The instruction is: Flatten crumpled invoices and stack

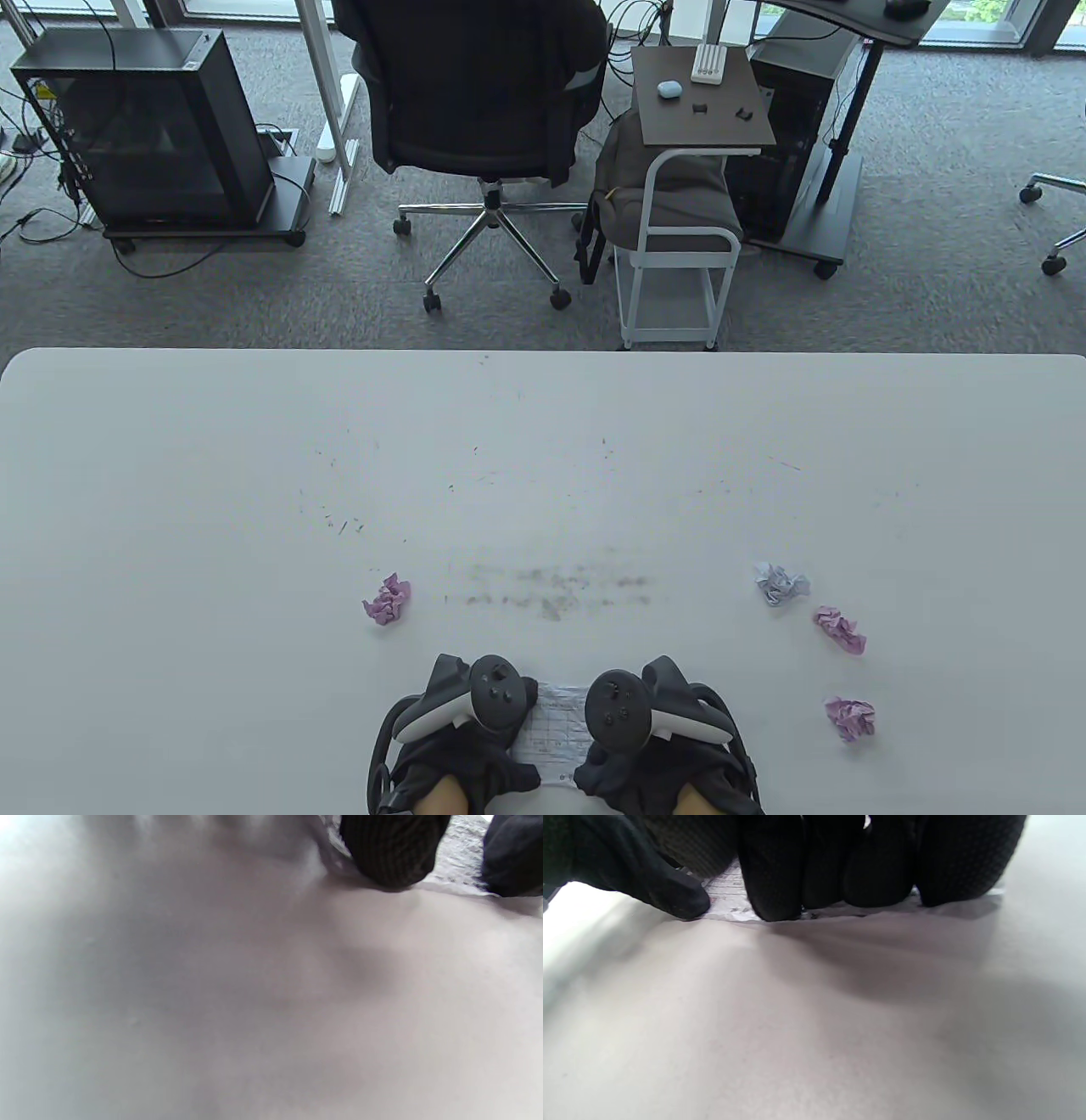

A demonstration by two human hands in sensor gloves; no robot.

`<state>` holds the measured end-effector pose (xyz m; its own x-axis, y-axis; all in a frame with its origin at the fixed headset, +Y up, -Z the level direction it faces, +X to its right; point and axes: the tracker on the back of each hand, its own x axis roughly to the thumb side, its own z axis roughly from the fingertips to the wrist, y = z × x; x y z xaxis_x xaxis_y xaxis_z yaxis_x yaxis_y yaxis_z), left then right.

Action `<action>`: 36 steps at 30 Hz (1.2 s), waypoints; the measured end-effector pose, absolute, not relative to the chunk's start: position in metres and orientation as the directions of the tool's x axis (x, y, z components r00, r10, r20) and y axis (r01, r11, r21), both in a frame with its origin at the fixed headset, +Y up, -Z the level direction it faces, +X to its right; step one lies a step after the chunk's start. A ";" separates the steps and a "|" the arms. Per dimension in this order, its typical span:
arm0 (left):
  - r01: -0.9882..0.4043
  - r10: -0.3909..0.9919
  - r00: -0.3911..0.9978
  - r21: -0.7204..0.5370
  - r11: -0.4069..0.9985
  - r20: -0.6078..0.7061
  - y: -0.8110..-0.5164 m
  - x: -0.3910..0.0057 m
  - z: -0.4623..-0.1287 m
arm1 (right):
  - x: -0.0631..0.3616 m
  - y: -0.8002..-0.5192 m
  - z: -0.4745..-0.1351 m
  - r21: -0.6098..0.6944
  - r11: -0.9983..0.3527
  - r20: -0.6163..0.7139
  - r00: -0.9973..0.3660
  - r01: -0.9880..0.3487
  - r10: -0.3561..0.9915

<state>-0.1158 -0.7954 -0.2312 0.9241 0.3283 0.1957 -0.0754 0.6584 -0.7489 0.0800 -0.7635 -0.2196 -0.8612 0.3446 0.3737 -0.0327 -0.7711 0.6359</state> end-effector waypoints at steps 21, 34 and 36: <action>-0.087 0.345 0.918 -0.749 0.656 0.195 -0.796 -0.117 -0.232 | 0.110 -0.765 -0.234 0.336 -0.932 0.279 -0.932 -0.132 0.233; -0.089 0.347 0.917 -0.749 0.657 0.196 -0.796 -0.118 -0.231 | 0.112 -0.773 -0.235 0.401 -0.915 0.196 -0.971 -0.051 0.140; -0.089 0.346 0.917 -0.748 0.658 0.196 -0.796 -0.118 -0.231 | 0.114 -0.774 -0.236 0.419 -0.905 0.172 -0.973 -0.065 0.150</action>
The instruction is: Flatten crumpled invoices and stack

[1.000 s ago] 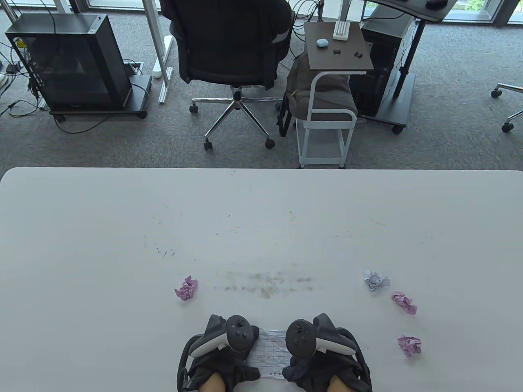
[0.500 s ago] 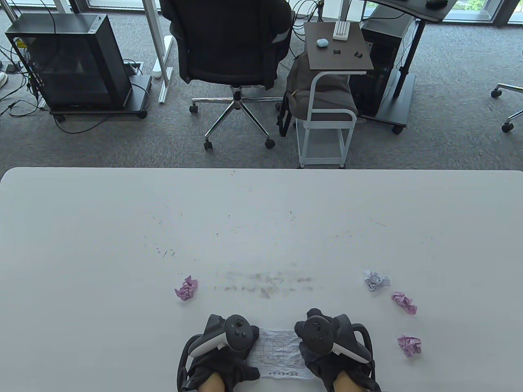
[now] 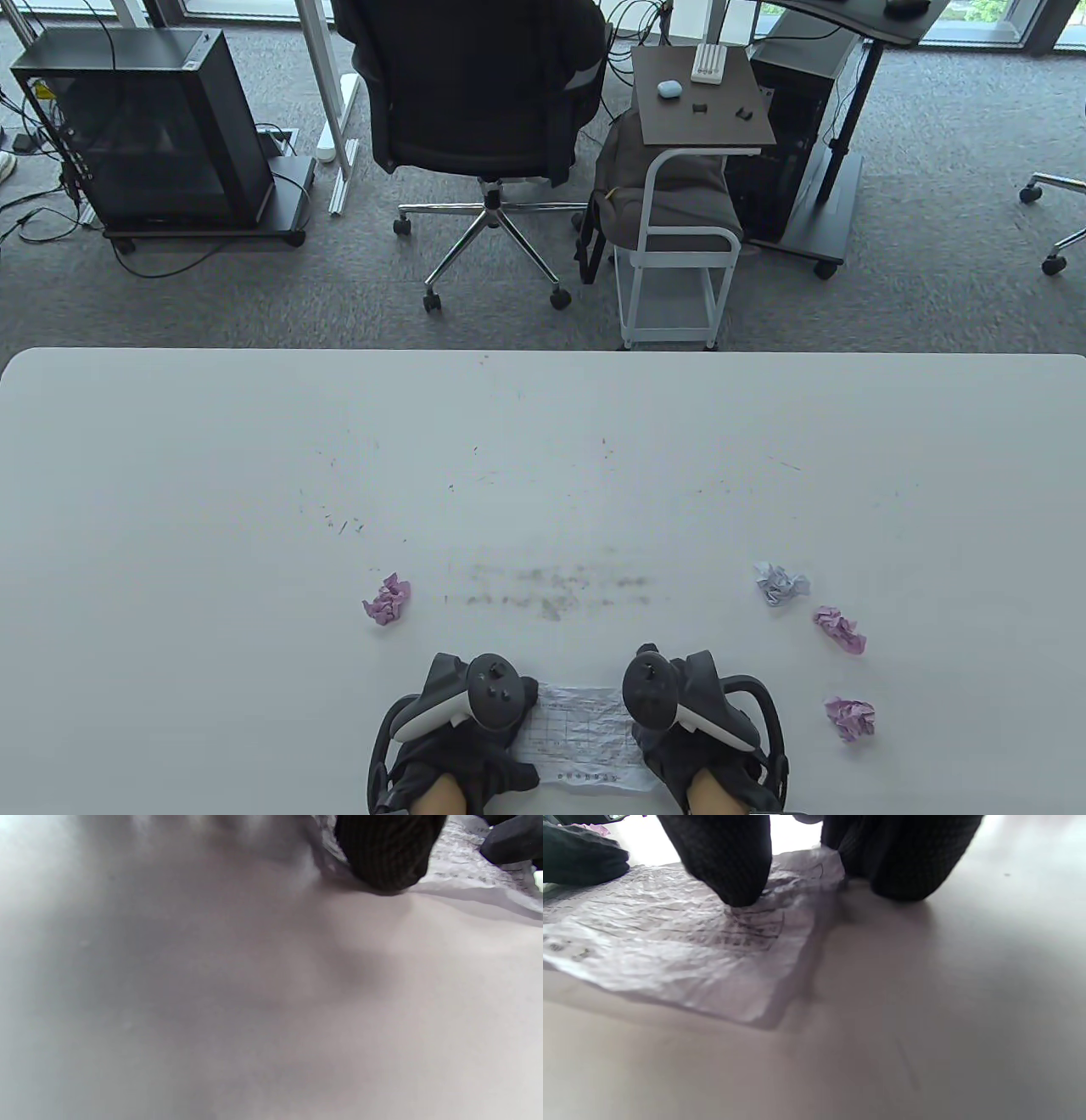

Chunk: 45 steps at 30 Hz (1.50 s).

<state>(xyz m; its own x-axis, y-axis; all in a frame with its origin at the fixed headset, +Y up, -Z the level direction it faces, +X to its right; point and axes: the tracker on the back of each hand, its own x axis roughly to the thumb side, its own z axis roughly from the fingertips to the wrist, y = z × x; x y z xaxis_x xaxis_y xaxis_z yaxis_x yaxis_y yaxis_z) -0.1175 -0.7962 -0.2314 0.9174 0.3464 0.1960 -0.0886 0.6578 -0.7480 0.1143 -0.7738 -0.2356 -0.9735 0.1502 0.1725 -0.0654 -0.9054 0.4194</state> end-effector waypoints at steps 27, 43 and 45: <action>-0.086 0.341 0.920 -0.748 0.658 0.194 -0.796 -0.118 -0.231 | 0.130 -0.744 -0.234 0.256 -0.865 0.172 -0.860 -0.432 0.481; -0.087 0.336 0.923 -0.748 0.658 0.188 -0.795 -0.117 -0.231 | 0.139 -0.720 -0.230 0.205 -0.810 0.219 -0.781 -0.550 0.585; -0.102 0.351 0.919 -0.752 0.651 0.179 -0.795 -0.118 -0.231 | 0.138 -0.714 -0.227 0.176 -0.824 0.247 -0.786 -0.539 0.566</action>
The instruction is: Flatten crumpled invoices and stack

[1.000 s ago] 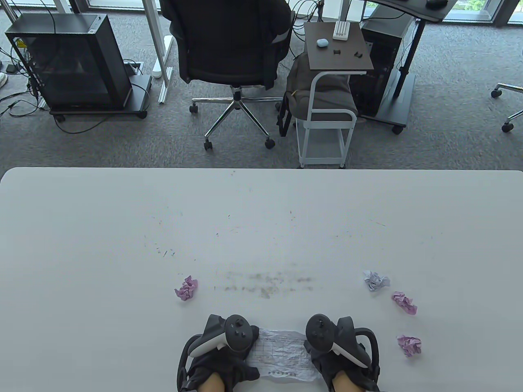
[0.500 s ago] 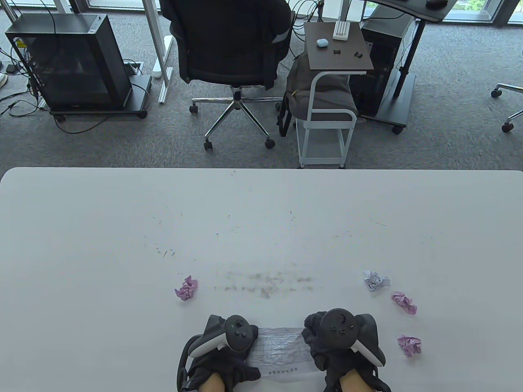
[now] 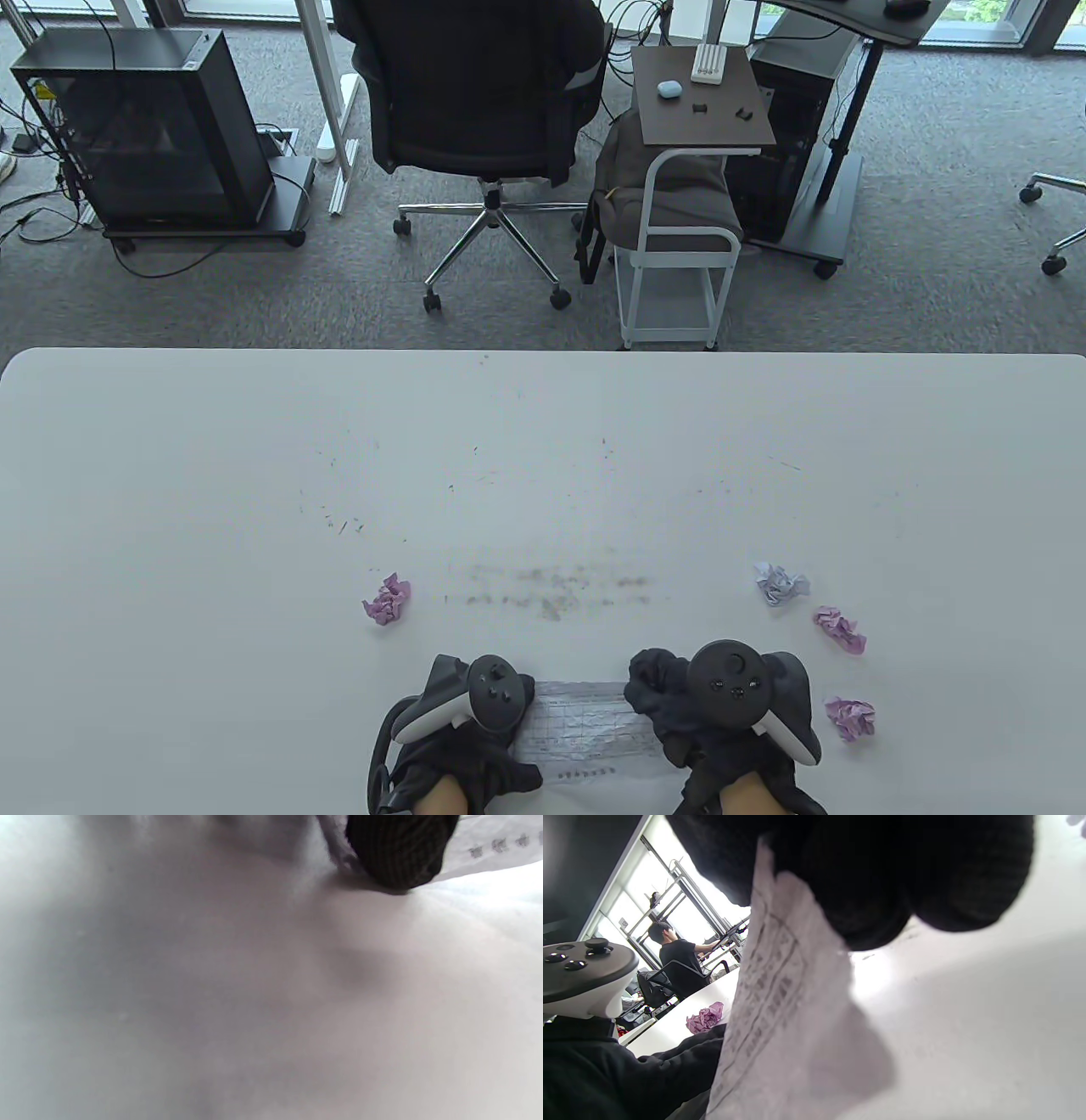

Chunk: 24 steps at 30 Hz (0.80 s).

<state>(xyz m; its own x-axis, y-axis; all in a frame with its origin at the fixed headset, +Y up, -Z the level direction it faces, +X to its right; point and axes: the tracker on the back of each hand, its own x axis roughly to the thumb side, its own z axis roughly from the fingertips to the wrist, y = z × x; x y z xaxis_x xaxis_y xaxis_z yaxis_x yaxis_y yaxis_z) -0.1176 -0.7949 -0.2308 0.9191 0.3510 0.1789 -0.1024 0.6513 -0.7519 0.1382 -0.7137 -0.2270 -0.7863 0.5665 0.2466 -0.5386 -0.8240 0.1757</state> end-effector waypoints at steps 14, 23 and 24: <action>-0.861 0.985 0.028 -0.505 -0.064 -0.172 -0.784 -0.156 -0.237 | 0.143 -0.656 -0.197 -0.114 -0.600 0.506 -0.566 -0.791 0.650; -0.880 0.989 -0.115 -0.452 -0.146 -0.094 -0.771 -0.157 -0.237 | 0.171 -0.691 -0.216 -0.111 -0.531 0.274 -0.540 -0.840 0.796; -0.889 0.986 -0.149 -0.428 -0.166 -0.073 -0.767 -0.158 -0.237 | 0.172 -0.693 -0.217 -0.106 -0.543 0.256 -0.550 -0.833 0.795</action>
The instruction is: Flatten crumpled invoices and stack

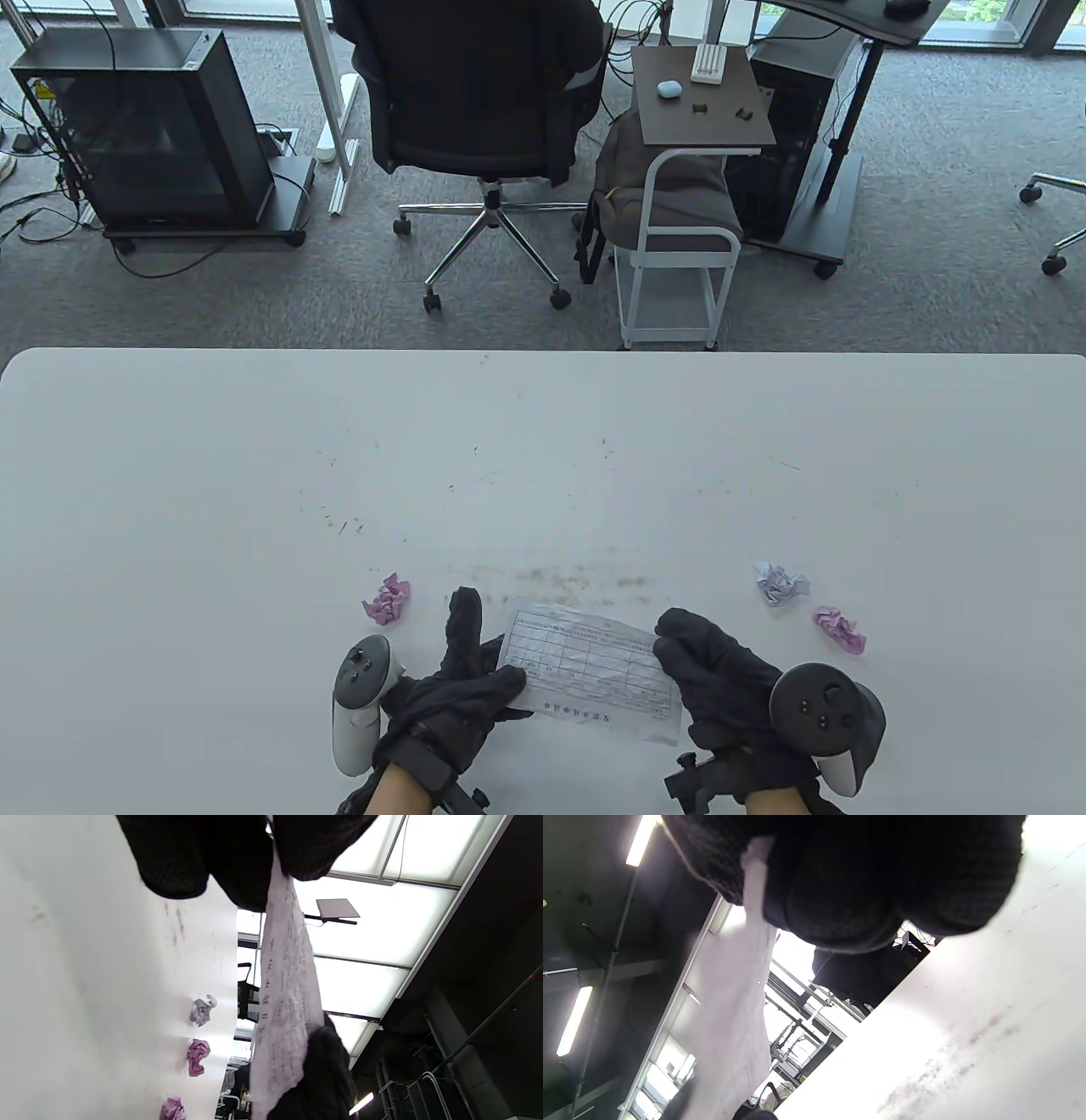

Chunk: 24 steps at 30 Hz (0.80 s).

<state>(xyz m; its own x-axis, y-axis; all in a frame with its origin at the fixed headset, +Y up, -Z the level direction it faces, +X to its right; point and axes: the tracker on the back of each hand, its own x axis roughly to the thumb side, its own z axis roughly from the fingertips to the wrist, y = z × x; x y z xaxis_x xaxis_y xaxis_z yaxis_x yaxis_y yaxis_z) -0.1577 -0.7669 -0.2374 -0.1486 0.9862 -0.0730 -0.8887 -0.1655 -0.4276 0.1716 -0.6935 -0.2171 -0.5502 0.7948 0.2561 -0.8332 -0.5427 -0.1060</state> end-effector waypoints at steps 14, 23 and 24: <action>-0.721 0.819 0.527 -0.389 0.573 0.229 -0.720 -0.128 -0.237 | 0.152 -0.689 -0.238 -0.018 -0.772 0.129 -0.767 -0.636 0.629; -0.478 0.618 0.757 -0.466 0.745 0.212 -0.753 -0.114 -0.270 | 0.122 -0.717 -0.284 0.100 -0.920 0.093 -0.917 -0.378 0.387; -0.435 0.578 0.788 -0.470 0.768 0.214 -0.756 -0.113 -0.274 | 0.119 -0.721 -0.290 0.109 -0.929 0.092 -0.927 -0.354 0.364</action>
<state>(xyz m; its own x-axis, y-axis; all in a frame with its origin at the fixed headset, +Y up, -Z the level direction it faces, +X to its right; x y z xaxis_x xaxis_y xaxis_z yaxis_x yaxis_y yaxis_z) -0.1128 -0.7555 -0.2735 0.7878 0.5776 0.2142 -0.4351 0.7678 -0.4703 0.1192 -0.7211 -0.2899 -0.9270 0.3635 0.0920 -0.3535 -0.9291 0.1089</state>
